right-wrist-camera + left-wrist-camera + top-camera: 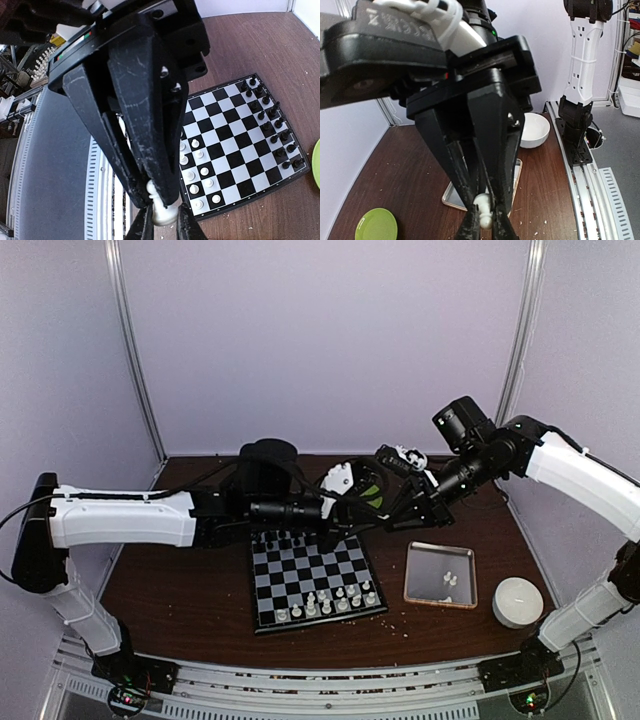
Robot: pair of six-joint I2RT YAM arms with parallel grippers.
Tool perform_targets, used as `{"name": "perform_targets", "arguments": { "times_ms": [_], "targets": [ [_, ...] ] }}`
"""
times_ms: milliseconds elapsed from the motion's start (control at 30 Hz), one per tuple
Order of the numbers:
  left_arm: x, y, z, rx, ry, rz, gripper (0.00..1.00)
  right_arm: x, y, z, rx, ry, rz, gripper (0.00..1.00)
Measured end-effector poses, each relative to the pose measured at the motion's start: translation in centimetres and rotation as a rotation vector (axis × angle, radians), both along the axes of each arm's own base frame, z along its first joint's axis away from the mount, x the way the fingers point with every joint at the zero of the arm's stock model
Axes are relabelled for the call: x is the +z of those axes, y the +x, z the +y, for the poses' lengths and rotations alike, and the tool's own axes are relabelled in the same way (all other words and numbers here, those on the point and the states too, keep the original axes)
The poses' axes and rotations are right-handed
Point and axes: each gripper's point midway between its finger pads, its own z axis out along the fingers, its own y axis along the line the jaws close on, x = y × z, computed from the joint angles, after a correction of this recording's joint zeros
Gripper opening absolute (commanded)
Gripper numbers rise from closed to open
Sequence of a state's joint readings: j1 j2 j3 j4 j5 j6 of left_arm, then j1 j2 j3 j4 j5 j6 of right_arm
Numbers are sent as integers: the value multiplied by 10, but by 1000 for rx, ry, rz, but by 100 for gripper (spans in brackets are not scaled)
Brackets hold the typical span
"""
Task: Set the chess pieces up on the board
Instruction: Pass from the right arm to the left, then place the pawn on c2.
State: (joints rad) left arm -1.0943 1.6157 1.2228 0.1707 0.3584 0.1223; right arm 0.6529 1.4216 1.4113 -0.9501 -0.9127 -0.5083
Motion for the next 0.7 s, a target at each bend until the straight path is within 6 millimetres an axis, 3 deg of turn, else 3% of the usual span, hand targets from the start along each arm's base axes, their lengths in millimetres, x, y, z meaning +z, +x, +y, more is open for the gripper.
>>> {"name": "perform_targets", "arguments": {
  "times_ms": [167, 300, 500, 633, 700],
  "targets": [
    [-7, 5, 3, 35, 45, 9, 4, -4, 2, -5, -15, -10, -5, 39],
    [-21, 9, 19, 91, 150, 31, 3, -15, 5, -32, -83, -20, -39, 44],
    [-38, 12, 62, 200, 360, 69, 1, -50, 3, -76, -215, -46, -145, 48],
    [-71, 10, 96, 262, 551, 114, 1, -88, 5, -90, -261, -124, -147, 48],
    [-84, 7, 110, 278, 625, 141, 1, -94, 12, -94, -287, -150, -172, 48]
  ]
}}
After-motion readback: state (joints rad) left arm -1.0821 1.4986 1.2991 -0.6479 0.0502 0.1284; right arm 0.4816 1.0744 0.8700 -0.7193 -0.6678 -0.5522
